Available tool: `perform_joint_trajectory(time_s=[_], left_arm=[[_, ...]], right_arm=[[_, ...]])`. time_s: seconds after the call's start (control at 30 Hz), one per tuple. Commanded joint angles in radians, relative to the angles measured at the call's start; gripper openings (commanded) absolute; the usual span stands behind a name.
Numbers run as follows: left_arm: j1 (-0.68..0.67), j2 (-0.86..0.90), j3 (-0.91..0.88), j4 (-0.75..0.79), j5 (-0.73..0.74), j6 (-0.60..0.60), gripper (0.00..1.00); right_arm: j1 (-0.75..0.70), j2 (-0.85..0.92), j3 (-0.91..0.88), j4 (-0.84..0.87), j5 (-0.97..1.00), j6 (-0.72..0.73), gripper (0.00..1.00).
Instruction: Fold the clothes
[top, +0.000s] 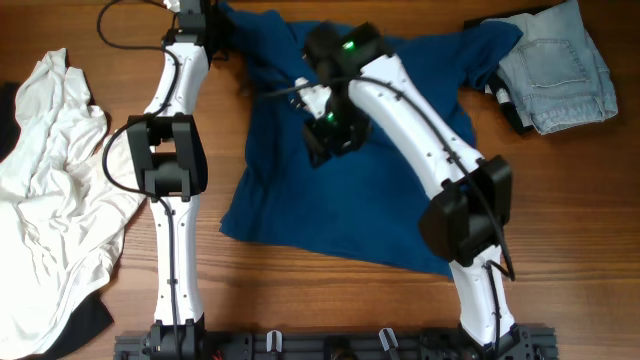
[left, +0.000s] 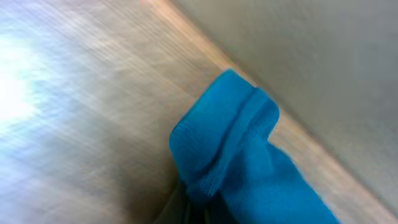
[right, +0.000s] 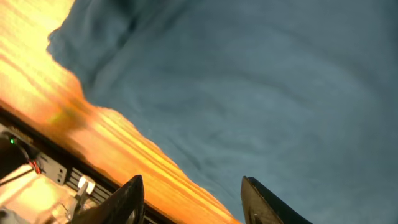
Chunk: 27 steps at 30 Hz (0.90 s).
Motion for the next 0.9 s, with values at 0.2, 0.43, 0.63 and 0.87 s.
perform_joint_trajectory(time_s=[0.2, 0.43, 0.63, 0.87], left_arm=[[0.145, -0.212, 0.012, -0.174, -0.147, 0.025, 0.04], [0.206, -0.252, 0.012, -0.266, -0.167, 0.025, 0.04], [0.201, -0.252, 0.011, -0.312, -0.166, 0.025, 0.04], [0.196, -0.254, 0.011, -0.411, -0.165, 0.024, 0.04]], right_arm=[[0.018, -0.015, -0.005, -0.011, -0.064, -0.058, 0.57], [0.079, 0.007, -0.013, -0.016, -0.071, -0.062, 0.61], [0.144, 0.019, -0.076, -0.015, -0.054, -0.114, 0.69], [0.232, 0.019, -0.136, 0.033, -0.01, -0.171, 0.8]])
